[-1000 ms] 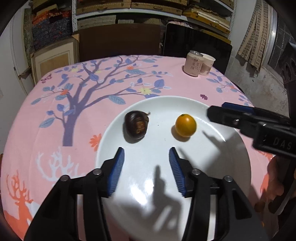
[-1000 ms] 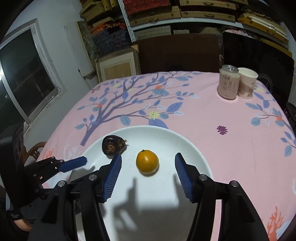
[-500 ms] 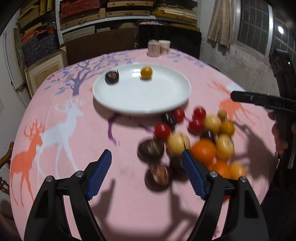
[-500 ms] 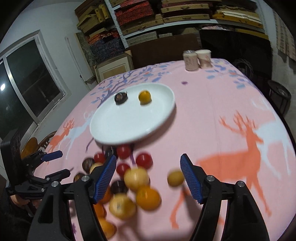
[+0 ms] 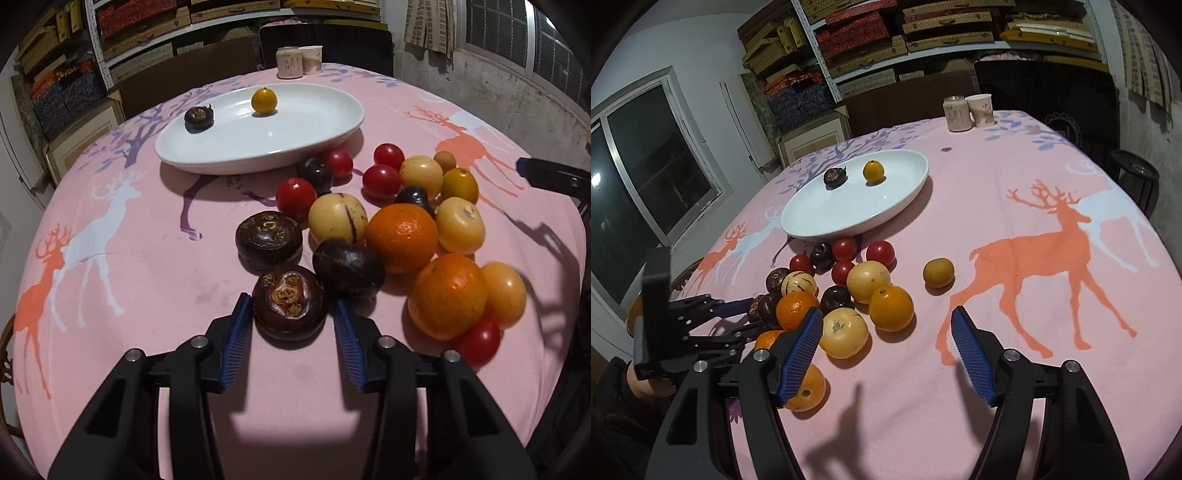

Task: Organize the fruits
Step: 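Grasp another dark brown fruit with the left tool while the right tool grasps an orange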

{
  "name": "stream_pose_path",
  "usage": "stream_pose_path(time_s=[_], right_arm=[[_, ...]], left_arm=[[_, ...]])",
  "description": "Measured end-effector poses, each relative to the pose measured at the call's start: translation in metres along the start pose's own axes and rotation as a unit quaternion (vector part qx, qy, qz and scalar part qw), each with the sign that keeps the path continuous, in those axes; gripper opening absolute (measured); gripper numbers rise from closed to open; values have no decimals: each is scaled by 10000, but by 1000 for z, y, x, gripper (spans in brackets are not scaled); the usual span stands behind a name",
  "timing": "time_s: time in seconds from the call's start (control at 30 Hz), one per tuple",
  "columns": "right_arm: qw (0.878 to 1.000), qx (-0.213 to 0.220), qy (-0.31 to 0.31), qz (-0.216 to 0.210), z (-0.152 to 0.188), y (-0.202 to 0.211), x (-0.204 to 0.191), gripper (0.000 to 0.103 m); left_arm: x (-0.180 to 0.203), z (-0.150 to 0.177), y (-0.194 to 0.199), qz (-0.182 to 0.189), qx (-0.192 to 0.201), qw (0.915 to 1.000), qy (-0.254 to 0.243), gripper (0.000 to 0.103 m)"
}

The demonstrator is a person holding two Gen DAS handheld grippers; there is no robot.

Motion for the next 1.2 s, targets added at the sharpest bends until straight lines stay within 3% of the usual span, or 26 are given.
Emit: stream_pose_path(time_s=[0.23, 0.37, 0.43, 0.63, 0.8, 0.93, 1.07, 1.2], right_arm=[[9997, -123, 206, -34, 7, -4, -2, 72], [9963, -524, 537, -410, 22, -21, -25, 71], [9958, -520, 705, -265, 23, -28, -30, 66], [9985, -425, 352, 61, 5, -41, -9, 63], [9986, -485, -191, 89, -1, -56, 9, 52], [9980, -584, -174, 172, 1, -68, 10, 50], [9977, -635, -229, 23, 2, -74, 9, 37], [9985, -539, -115, -2, 4, -72, 5, 37]], left_arm=[[0, -2, 12, 59, 296, 9994, 191, 41], [-15, 0, 20, 65, 494, 9967, 642, 41], [-23, 1, 21, 131, 525, 9946, 889, 41], [-24, 1, 19, 142, 508, 9943, 926, 41], [-25, 2, 17, 174, 498, 9935, 1012, 41], [-26, 3, 16, 189, 485, 9935, 1015, 41], [-26, 3, 16, 185, 482, 9933, 1031, 41], [-26, 4, 15, 193, 477, 9931, 1050, 41]])
Point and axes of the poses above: each gripper's, at about its wrist camera, not at the fingertips, and y roughly against the way its jaws point, x to its right, z to its underside, the point moved 10 cm from there along -y, roughly the way its jaws point, and after that the axes turned 3 degrees about -y, right-handed, at the moved point
